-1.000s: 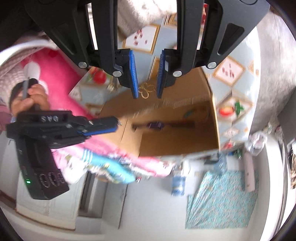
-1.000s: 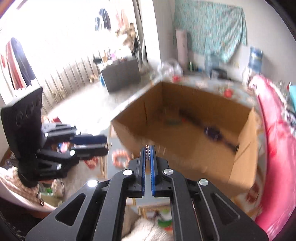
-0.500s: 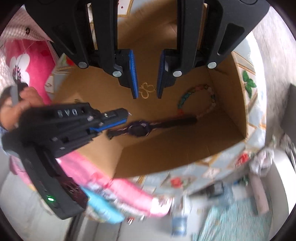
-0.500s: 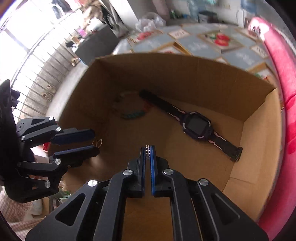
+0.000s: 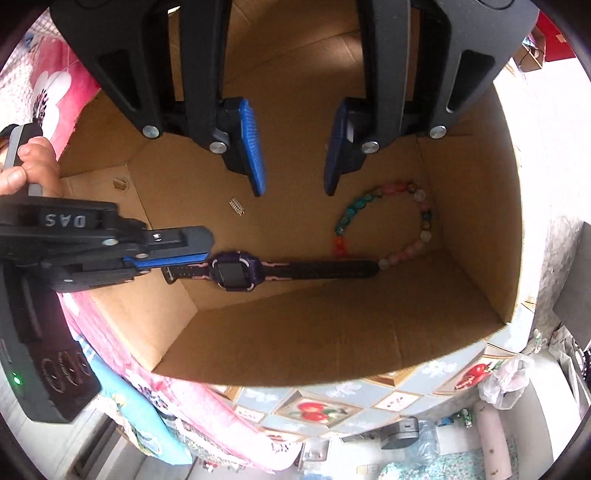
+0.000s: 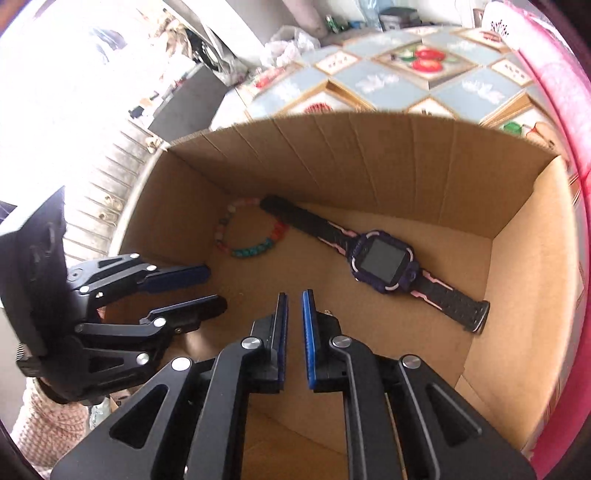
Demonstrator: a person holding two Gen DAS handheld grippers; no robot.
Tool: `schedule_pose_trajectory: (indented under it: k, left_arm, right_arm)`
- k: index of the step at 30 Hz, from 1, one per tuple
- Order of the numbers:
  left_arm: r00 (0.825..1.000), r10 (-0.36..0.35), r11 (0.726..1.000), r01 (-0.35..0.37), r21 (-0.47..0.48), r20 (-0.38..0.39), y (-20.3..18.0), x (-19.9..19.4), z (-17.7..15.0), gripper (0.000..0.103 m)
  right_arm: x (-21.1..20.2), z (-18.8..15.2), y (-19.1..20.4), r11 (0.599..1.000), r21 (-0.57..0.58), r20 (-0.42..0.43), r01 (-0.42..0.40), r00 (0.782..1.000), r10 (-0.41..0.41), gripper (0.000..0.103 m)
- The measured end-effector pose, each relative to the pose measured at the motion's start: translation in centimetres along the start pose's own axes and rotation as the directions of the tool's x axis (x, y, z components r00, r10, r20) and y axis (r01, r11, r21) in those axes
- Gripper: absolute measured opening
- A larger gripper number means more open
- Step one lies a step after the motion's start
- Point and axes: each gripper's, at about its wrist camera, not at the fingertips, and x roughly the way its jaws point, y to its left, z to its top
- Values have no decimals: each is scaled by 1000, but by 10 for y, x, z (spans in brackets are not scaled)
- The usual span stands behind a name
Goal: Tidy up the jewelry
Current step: 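Lower the silver charm into the box and open the right gripper, then withdraw the right gripper from the box toward the gold charms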
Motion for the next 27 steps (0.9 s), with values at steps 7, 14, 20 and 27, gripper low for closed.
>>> schedule_pose_trajectory:
  k: [7, 14, 20, 27]
  left_arm:
    - [987, -41, 999, 35, 42, 158, -11, -48, -13, 31]
    - [883, -194, 978, 137, 160, 427, -23, -119, -82, 45]
    - [836, -292, 947, 184, 264, 464, -47, -131, -149, 52]
    - [871, -301, 944, 212, 255, 390, -77, -94, -188, 53]
  right_arm:
    - [-54, -23, 18, 996, -59, 146, -68, 986, 76, 19]
    - [-126, -110, 53, 970, -233, 358, -65, 922, 147, 49]
    - [-141, -195, 43, 975, -208, 434, -78, 886, 164, 51]
    - [-92, -236, -3, 997, 28, 389, -73, 920, 56, 51]
